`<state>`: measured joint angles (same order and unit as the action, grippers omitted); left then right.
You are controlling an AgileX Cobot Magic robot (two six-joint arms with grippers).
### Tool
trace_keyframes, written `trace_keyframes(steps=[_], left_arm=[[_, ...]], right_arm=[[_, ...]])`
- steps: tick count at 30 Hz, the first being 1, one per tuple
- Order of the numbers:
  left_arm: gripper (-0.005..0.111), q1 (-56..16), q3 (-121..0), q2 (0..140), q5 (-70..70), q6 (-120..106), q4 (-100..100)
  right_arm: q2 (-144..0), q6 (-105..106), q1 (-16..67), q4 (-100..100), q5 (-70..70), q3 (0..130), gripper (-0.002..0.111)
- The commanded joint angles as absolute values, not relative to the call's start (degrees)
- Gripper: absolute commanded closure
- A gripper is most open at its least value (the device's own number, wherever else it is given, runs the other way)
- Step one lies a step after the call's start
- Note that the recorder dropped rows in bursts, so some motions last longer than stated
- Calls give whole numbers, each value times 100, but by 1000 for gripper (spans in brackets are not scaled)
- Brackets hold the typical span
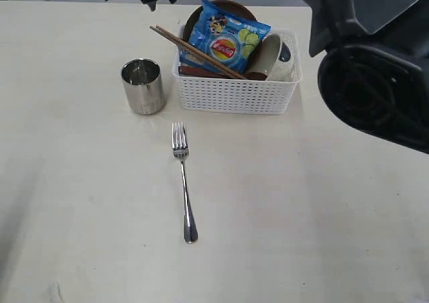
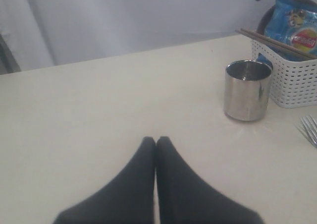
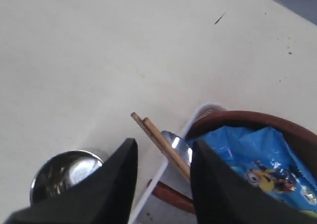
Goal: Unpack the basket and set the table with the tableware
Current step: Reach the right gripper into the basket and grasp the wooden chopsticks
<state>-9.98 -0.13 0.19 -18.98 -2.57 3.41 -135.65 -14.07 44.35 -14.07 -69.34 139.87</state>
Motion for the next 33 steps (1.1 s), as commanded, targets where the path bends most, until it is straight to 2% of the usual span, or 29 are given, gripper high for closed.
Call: trace_keyframes(steps=[1,18,23,33], left_arm=[[107,-984,0,0,-1845,-255,292],[107,-984,0,0,-1845,-255,292],[107,-984,0,0,-1845,-255,292],[107,-984,0,0,-1845,-255,292]], right_arm=[[-13563,-942,4407,-1562,-6996,13775,73],[-13576,137,4068,-1109,-6996,12654,73],[-13624,44,4068,-1794,-6996,12642,73],[-13926,171,4068,-1535,-6996,12642,73]])
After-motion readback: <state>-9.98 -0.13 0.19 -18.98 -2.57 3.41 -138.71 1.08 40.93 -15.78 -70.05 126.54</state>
